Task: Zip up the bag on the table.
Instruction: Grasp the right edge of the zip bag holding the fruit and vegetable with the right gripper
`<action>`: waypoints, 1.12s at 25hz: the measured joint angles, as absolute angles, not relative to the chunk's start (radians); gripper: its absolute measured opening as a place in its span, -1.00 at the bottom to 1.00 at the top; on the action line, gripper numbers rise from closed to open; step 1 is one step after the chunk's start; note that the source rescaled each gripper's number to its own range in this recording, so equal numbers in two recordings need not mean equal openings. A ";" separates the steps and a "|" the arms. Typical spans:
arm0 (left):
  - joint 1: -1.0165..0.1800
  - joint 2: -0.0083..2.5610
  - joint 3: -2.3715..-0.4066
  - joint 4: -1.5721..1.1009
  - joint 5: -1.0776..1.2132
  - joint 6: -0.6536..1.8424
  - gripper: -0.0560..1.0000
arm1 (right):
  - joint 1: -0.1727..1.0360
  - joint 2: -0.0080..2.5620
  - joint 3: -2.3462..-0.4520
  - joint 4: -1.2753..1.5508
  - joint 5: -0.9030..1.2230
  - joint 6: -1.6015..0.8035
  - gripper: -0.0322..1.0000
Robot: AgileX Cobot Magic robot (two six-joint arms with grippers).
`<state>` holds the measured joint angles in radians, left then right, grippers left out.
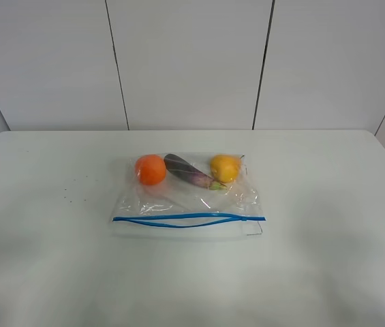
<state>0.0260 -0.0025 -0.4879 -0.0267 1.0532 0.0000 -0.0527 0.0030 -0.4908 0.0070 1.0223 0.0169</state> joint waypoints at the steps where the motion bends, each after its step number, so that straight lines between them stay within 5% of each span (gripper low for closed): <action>1: 0.026 -0.002 -0.488 -0.027 1.053 0.000 0.93 | -0.053 0.003 -0.491 0.007 1.022 0.017 1.00; 13: 0.026 -0.002 -0.488 -0.027 1.053 0.000 0.93 | -0.053 0.106 -0.552 0.016 1.023 0.017 1.00; 28: 0.026 -0.002 -0.488 -0.027 1.053 0.000 0.93 | -0.053 1.146 -0.948 0.204 0.982 -0.089 1.00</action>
